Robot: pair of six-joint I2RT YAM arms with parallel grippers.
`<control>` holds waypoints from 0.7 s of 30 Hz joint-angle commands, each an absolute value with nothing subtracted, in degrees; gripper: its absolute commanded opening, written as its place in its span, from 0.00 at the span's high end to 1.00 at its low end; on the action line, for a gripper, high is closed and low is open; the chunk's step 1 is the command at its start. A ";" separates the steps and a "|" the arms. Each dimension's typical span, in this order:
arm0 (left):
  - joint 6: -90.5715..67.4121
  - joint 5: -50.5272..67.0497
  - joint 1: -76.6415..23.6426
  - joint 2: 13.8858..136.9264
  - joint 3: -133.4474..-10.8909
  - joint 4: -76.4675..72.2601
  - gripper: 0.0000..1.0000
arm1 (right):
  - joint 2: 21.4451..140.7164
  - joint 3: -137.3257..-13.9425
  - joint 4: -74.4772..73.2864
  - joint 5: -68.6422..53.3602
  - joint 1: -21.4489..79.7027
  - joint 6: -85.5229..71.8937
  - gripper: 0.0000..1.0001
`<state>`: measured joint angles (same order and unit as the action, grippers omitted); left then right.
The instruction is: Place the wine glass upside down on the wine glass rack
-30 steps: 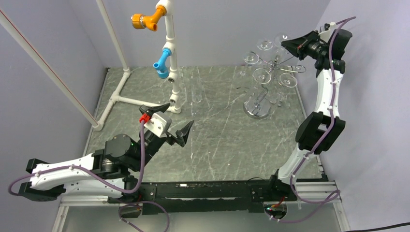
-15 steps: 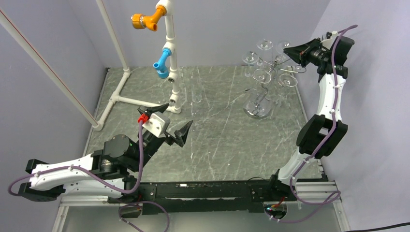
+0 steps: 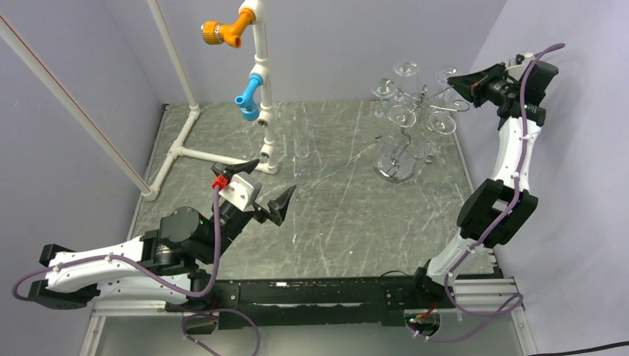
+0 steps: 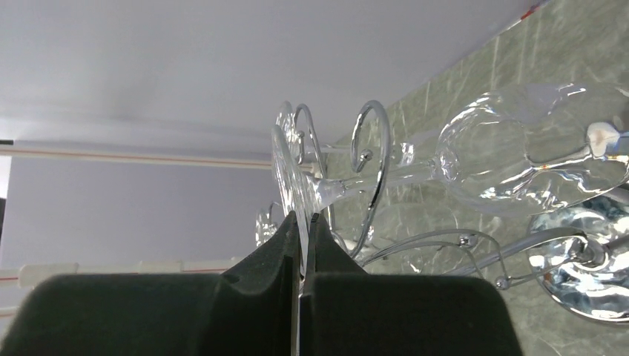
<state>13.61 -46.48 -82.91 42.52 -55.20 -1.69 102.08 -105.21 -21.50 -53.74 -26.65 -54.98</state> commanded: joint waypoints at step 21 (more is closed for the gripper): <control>11.62 -48.69 -82.82 43.93 -55.22 -3.80 0.01 | 106.12 -113.79 -16.83 -50.43 -25.93 -57.30 0.99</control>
